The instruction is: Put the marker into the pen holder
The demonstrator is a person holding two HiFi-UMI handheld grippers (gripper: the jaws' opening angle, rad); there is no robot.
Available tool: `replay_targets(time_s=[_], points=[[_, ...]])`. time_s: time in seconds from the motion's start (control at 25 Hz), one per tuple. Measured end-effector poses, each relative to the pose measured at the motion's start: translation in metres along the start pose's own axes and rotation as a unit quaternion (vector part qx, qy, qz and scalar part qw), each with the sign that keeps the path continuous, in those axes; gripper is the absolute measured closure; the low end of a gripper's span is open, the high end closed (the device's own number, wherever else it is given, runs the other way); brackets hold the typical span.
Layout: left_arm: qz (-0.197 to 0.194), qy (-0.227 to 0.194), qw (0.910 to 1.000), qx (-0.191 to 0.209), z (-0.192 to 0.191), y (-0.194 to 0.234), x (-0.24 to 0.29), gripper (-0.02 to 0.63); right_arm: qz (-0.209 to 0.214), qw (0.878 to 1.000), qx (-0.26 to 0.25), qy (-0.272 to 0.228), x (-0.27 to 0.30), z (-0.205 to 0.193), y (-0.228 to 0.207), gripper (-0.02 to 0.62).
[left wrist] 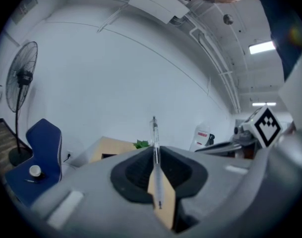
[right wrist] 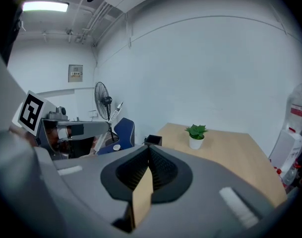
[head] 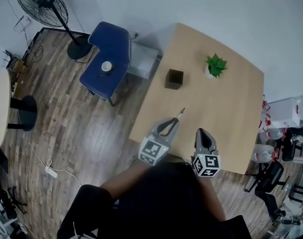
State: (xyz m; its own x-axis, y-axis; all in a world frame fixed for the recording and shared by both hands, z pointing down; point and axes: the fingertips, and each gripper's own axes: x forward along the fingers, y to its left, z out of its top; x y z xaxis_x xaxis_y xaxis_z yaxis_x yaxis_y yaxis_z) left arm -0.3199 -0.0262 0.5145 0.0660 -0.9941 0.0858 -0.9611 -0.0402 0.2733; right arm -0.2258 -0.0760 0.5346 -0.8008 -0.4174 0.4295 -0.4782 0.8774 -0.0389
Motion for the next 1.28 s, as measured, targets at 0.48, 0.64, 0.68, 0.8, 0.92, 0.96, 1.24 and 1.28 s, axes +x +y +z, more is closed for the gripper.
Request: replay_targets(time_s=[0.48,0.64,0.68,0.8,0.92,0.96,1.24,1.28], points=[[0.057,0.015,0.998,0.023,0.013,0.036,0.052,0.561,0.034,0.999,0.01,-0.006,0.041,0.02,-0.051,0.592],[0.078,0.008,0.9958,0.047,0.023,0.049,0.086,0.561,0.051,0.999,0.015,-0.001,0.05,0.015,-0.073,0.592],[0.084,0.005,0.995,0.054,0.027,0.055,0.092,0.561,0.054,0.998,0.02,0.0,0.054,0.012,-0.076,0.592],[0.109,-0.004,0.9924,0.057,0.038,0.077,0.109,0.561,0.047,0.997,0.053,0.01,0.063,-0.002,-0.089,0.592],[0.11,-0.008,0.9929,0.045,0.043,0.092,0.125,0.561,0.043,0.997,0.058,0.022,0.065,-0.01,-0.093,0.592],[0.106,-0.008,0.9933,0.046,0.043,0.098,0.13,0.561,0.041,0.998,0.05,0.022,0.069,-0.007,-0.095,0.592],[0.055,0.002,0.9968,0.058,0.041,0.15,0.183,0.561,-0.011,0.998,0.049,-0.031,0.119,0.054,-0.112,0.592],[0.048,0.005,0.9972,0.058,0.038,0.156,0.191,0.561,-0.014,0.998,0.05,-0.035,0.123,0.058,-0.11,0.592]])
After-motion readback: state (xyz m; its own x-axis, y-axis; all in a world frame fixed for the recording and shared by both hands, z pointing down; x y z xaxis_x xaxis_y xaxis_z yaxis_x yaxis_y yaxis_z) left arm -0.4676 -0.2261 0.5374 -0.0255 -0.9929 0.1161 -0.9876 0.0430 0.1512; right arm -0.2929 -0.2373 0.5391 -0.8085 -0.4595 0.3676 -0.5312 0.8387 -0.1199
